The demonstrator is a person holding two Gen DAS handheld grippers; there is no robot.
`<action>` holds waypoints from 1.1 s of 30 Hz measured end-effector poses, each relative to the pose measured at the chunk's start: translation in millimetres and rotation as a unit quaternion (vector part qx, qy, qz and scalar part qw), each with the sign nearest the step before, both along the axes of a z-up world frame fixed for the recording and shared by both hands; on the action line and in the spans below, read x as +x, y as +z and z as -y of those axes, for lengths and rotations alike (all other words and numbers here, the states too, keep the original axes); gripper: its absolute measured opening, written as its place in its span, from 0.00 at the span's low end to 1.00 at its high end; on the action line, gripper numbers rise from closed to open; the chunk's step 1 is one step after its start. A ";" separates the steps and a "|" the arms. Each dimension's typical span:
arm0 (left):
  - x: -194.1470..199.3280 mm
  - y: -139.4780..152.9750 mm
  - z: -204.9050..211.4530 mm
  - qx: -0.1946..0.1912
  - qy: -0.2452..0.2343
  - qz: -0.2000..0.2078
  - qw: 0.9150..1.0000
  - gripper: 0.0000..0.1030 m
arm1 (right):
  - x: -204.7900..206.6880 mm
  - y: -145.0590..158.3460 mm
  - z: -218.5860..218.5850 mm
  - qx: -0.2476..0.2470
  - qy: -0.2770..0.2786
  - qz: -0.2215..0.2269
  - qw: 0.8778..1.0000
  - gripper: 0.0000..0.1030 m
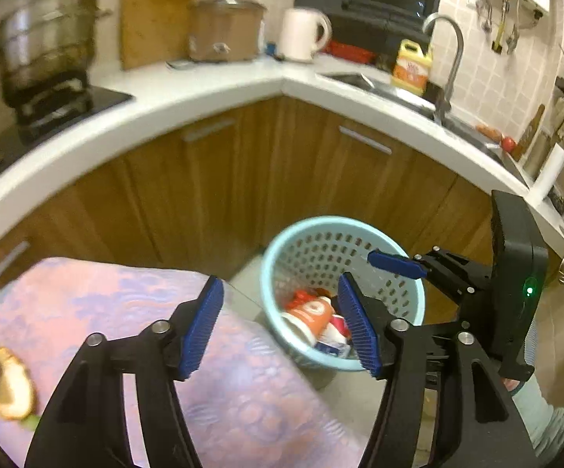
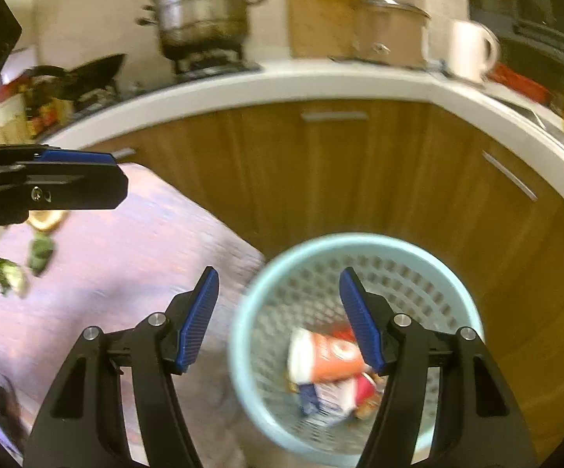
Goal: Collect trash
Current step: 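Carry the cup and milk carton over the blue basket and open both grippers, then move both tools back over the table toward the bok choy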
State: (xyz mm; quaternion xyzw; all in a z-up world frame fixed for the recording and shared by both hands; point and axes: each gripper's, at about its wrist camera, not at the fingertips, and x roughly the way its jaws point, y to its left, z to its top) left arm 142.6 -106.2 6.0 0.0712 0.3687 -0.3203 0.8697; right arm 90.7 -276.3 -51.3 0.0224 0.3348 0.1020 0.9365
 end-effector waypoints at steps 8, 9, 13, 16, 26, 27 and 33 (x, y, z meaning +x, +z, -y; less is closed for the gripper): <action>-46.6 34.1 -90.0 0.007 0.103 0.095 0.990 0.77 | 0.9 27.8 -81.2 0.021 0.089 0.044 0.995 0.59; -52.2 35.4 -99.9 0.009 0.115 0.103 0.988 0.78 | 1.6 29.7 -94.5 0.019 0.102 0.047 0.994 0.59; -71.9 38.5 -143.0 0.002 0.159 0.121 0.980 0.78 | 7.8 30.2 -137.4 0.023 0.148 0.043 0.988 0.59; -84.8 36.4 -178.8 0.005 0.203 0.133 0.970 0.78 | 13.5 23.9 -169.8 0.019 0.178 0.038 0.983 0.58; -106.9 -26.6 -278.0 -0.027 0.322 0.083 0.943 0.79 | 32.4 -3.6 -245.5 0.012 0.248 0.003 0.969 0.50; -107.2 -33.6 -284.4 -0.037 0.328 0.075 0.941 0.79 | 33.8 -5.8 -249.2 0.014 0.251 0.000 0.968 0.47; -97.3 -69.7 -298.0 -0.063 0.346 0.034 0.936 0.79 | 40.4 -23.8 -271.5 0.018 0.269 -0.022 0.963 0.41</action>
